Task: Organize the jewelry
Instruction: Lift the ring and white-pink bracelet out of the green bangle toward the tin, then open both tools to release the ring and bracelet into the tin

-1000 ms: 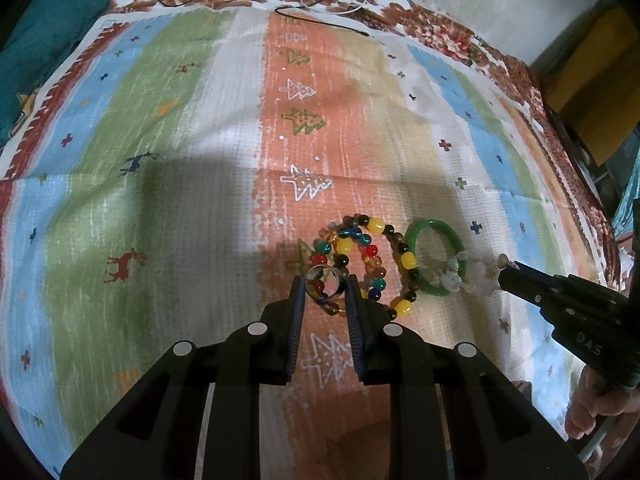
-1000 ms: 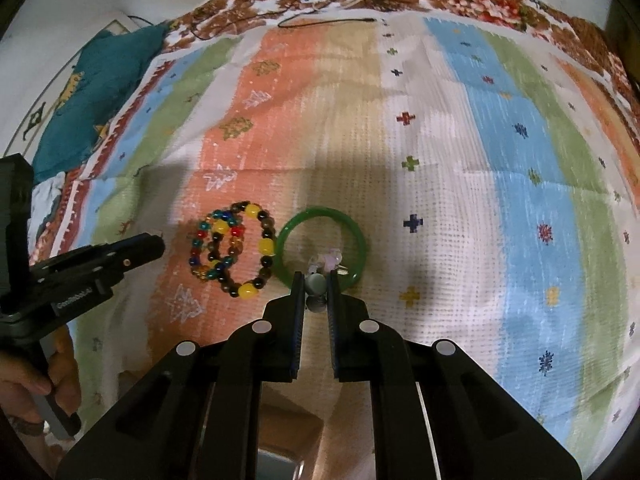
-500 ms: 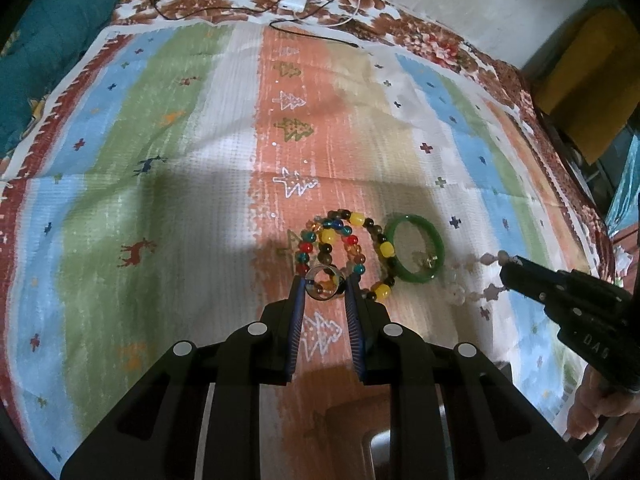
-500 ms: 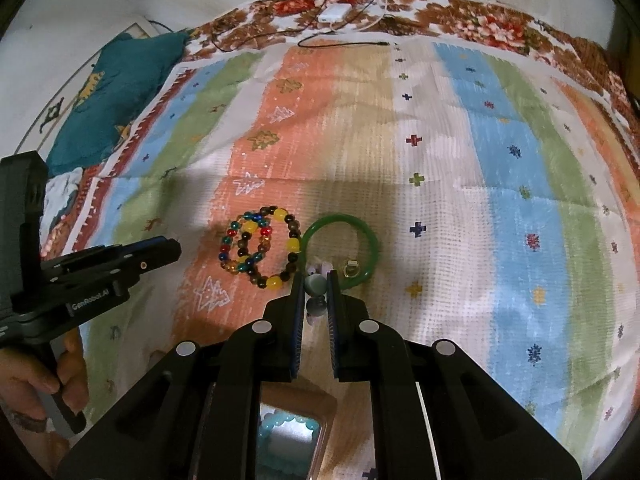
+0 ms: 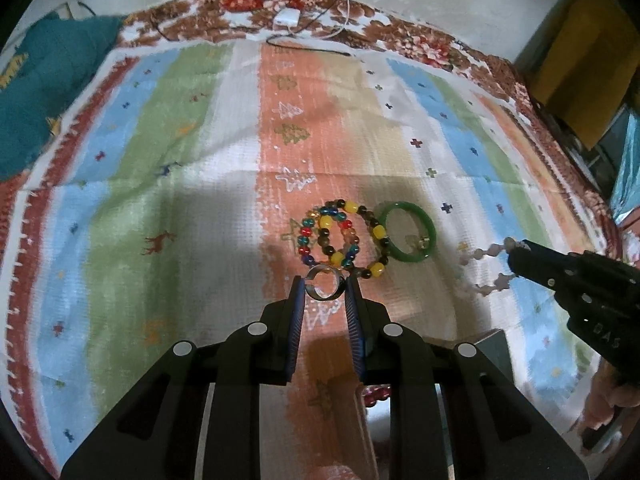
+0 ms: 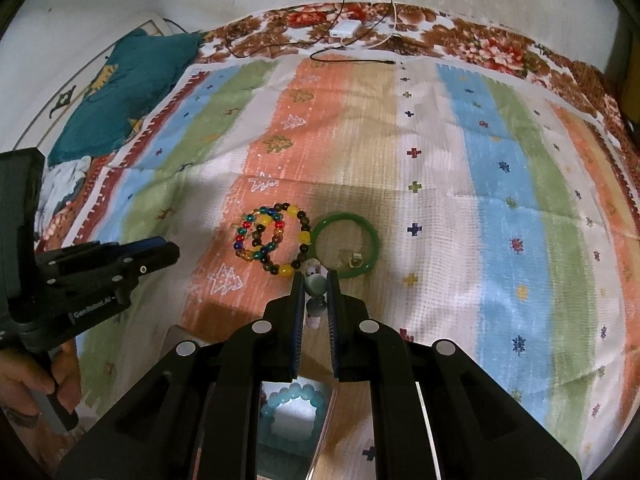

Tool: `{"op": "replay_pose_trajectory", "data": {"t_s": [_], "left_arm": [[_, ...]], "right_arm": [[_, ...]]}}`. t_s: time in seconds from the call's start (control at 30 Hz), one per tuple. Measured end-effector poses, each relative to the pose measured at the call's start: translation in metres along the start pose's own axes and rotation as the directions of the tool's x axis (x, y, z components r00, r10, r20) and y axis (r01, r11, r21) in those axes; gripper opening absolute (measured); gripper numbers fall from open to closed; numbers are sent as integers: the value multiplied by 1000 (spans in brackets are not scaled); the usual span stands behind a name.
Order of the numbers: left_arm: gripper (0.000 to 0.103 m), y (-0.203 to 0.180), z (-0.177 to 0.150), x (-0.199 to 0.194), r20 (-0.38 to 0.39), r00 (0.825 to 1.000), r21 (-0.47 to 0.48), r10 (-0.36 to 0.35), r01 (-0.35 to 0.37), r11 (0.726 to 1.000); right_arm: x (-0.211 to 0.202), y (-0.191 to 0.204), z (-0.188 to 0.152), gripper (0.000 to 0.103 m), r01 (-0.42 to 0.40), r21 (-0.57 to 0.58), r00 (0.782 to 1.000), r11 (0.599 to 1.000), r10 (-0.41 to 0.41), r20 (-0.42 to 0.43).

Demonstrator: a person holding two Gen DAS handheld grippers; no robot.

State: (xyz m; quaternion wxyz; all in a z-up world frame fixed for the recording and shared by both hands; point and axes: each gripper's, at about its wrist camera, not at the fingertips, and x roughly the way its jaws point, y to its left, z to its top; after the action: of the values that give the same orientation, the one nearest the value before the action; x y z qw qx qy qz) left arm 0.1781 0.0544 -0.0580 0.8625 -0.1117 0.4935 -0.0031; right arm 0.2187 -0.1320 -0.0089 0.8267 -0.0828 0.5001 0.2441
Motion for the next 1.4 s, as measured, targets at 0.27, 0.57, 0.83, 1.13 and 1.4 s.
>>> {"op": "replay_pose_trajectory", "data": {"t_s": [0.27,0.57,0.83,1.13,1.4], "left_arm": [[20,-9,-6,-14,22,1000,21,1,-2,1000],[20,-22,-15,-33,59,998,39,-22,20,999],[20,-33,-25,-46,72,996,58,-51,47,997],[20,-44,-40,-53,67,995,77,-69,64,995],[20,-51,-49,-53,51,996,86,-79,75,993]], "right_arm": [[-15,7,-8,12,17,-38,1000,999,-16,25],[-34,14,-15,12,-14,-45,998,999,16,54],[-49,19,-23,12,-46,-47,996,998,49,72],[-56,26,-38,12,-63,-63,996,996,67,64],[-56,30,-52,12,-72,-70,996,995,75,40]]}}
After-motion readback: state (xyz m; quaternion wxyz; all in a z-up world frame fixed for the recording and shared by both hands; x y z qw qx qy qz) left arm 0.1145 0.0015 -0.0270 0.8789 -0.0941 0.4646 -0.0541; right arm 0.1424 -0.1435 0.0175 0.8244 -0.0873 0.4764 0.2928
